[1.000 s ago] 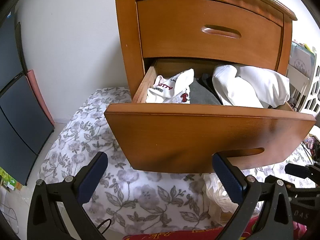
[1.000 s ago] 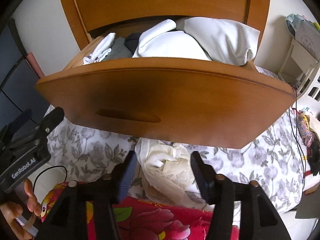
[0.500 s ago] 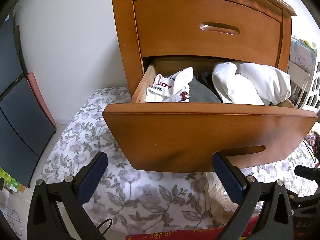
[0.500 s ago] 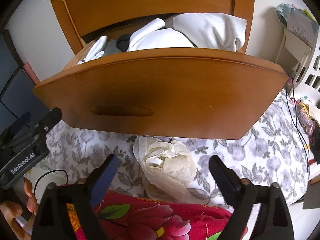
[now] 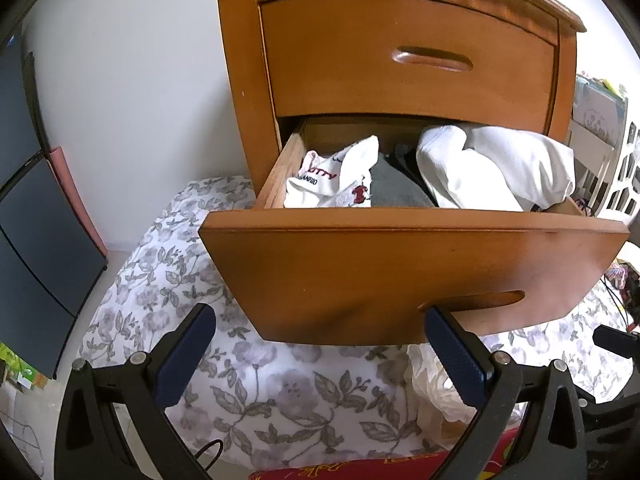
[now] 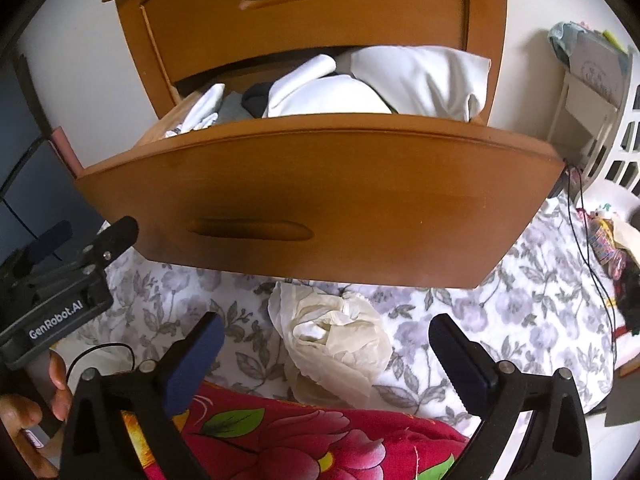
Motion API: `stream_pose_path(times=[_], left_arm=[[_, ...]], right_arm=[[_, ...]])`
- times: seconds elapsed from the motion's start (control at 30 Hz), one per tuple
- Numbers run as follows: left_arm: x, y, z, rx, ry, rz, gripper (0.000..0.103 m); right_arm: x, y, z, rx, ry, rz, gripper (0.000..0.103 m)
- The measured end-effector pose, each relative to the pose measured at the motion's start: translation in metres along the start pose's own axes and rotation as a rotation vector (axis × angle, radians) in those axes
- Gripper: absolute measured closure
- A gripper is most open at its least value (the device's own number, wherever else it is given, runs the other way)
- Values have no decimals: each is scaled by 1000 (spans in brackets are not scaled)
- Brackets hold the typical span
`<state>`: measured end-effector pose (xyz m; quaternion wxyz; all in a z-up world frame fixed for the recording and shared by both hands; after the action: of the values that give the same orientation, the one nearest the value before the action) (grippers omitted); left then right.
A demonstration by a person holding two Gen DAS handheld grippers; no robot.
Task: Organize soft objects
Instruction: 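Move the left tool over the Hello Kitty shirt in the drawer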
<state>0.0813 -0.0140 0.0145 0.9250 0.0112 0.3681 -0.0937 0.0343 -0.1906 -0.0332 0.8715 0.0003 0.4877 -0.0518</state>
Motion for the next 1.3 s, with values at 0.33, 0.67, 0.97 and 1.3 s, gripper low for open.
stream_pose_path(times=[0.33, 0.67, 0.97, 1.3], left_arm=[[-19, -4, 20, -4, -52, -144, 0], [-23, 10, 91, -39, -2, -140, 0], [26, 19, 130, -98, 152, -185, 0], [86, 18, 136, -195, 343, -210, 9]], right_arm=[[0, -25, -1, 143, 0, 13, 0], [0, -35, -2, 204, -1, -1, 0], [4, -38, -4, 219, 20, 10, 0], [6, -39, -4, 227, 25, 36, 0]])
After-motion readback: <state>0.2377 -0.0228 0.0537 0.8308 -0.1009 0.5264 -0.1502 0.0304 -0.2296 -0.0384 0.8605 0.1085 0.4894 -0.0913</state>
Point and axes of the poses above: each gripper's, at about its wrist camera, not at the fingertips, and x roughly the way its jaws point, y to its left, z to its top, the point moved 4 cm from there along x, roughly the way its jaws point, and after that the axes turned 10 degrees about -z, right-handed, at the moved point
